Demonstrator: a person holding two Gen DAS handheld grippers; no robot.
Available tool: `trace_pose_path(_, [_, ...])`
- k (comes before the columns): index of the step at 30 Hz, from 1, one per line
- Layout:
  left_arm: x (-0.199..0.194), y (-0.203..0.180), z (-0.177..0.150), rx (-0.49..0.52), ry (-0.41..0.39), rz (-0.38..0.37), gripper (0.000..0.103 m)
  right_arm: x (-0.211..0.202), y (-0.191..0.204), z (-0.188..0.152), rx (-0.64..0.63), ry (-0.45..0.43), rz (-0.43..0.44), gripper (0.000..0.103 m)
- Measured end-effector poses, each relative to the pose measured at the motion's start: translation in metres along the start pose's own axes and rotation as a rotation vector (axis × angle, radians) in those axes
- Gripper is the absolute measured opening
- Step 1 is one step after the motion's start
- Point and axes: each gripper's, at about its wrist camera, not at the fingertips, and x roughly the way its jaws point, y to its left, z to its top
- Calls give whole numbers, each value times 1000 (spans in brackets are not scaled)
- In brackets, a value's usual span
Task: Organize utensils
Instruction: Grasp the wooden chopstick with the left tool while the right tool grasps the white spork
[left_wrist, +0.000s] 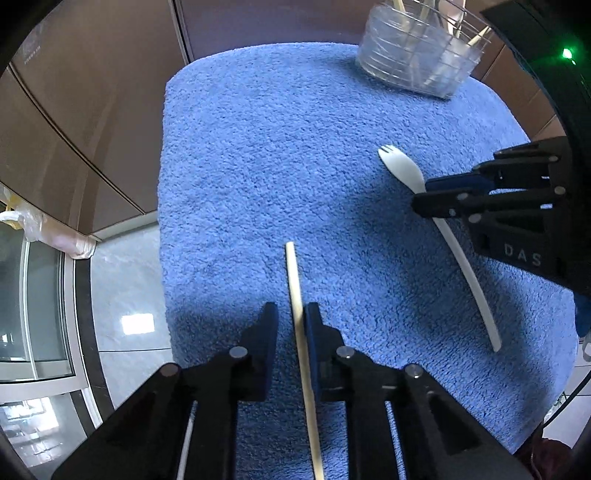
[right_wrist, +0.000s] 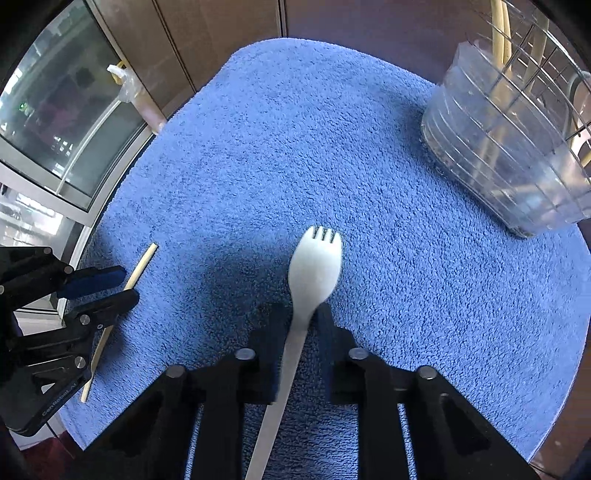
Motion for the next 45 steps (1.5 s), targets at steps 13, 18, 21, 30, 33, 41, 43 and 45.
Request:
trace_pose_path(13, [-4, 12, -1, -57, -18, -27, 5, -11, -18, -12, 0, -15, 46, 10])
trace_pose_path(18, [-11, 12, -5, -68, -34, -26, 5, -21, -20, -28, 3, -53, 68, 10])
trace_pose_path(21, [-18, 13, -6, -76, -51, -22, 5, -29, -21, -37, 9, -76, 80, 10])
trace_pose_path(30, [-42, 17, -17, -132, -131, -56, 5, -64, -32, -69, 43, -190, 112, 10])
trace_pose_path(33, [-54, 17, -22, -144, -177, -62, 5, -76, -35, -83, 66, -234, 121, 10])
trace_pose_path(41, [-100, 9, -40, -164, -327, -61, 5, -120, -54, -127, 79, -368, 127, 10])
trace_pose_path(43, [-113, 4, -44, -169, -367, -61, 5, -132, -50, -137, 84, -409, 123, 10])
trace_pose_path(45, [-125, 0, -48, -170, -399, -56, 5, -144, -48, -148, 88, -451, 117, 10])
